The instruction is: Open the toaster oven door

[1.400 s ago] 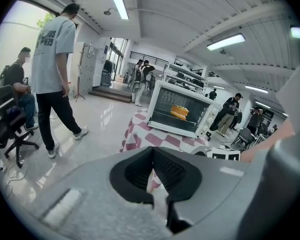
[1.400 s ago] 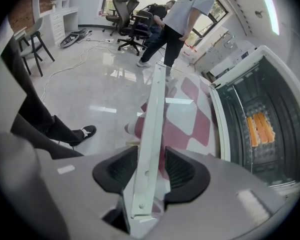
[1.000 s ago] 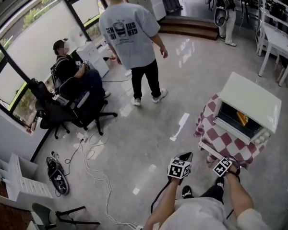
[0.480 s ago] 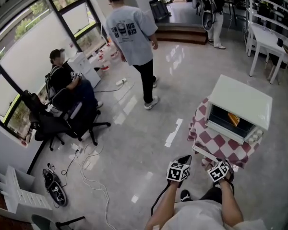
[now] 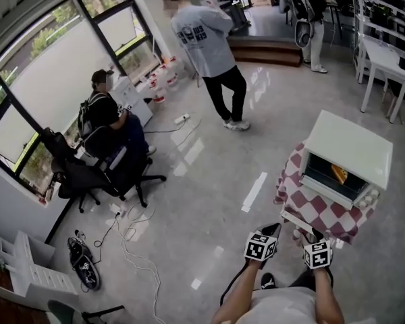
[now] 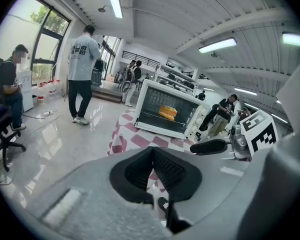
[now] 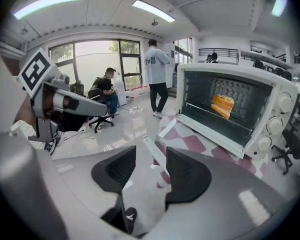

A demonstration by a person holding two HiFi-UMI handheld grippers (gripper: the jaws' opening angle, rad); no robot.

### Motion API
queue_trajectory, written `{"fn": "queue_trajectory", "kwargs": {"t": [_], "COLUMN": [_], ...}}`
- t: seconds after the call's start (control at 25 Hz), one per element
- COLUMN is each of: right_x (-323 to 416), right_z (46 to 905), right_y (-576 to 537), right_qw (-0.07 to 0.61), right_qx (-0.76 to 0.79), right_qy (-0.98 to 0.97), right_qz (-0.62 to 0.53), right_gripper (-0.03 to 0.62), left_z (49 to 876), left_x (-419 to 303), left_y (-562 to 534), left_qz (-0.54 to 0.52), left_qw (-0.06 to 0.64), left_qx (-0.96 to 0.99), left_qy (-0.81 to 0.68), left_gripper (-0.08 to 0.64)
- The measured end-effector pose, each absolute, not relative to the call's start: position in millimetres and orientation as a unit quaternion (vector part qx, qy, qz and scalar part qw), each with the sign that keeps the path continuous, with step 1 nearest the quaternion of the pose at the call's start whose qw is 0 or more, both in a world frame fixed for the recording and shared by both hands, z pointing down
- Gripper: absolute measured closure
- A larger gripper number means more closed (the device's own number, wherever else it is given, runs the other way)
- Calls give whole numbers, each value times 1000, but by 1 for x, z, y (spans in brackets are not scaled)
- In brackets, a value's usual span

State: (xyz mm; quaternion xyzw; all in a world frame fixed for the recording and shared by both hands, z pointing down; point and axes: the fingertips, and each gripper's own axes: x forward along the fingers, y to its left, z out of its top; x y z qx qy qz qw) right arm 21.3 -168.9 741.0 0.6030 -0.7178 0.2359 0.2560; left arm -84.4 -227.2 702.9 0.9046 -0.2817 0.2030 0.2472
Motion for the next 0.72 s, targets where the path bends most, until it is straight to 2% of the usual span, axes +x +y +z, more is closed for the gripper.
{"fn": "queue_trajectory", "kwargs": {"t": [0.48,0.72], "right_x": [17,28], "right_z": [731,738], "right_y": [-172,-164], "right_qw": [196,188], "right_qx": [623,624], "right_qy": [-712,-708], "right_qz": [257,271], "right_gripper": [416,426], "left_z": [697,703], "left_x": [-84,-75], "left_y": [-226,-219], "left_qz": [200,209], "left_qw": [243,244], "left_qx": [910,911], "left_qy": [-271,-258], "left_gripper": [557,555]}}
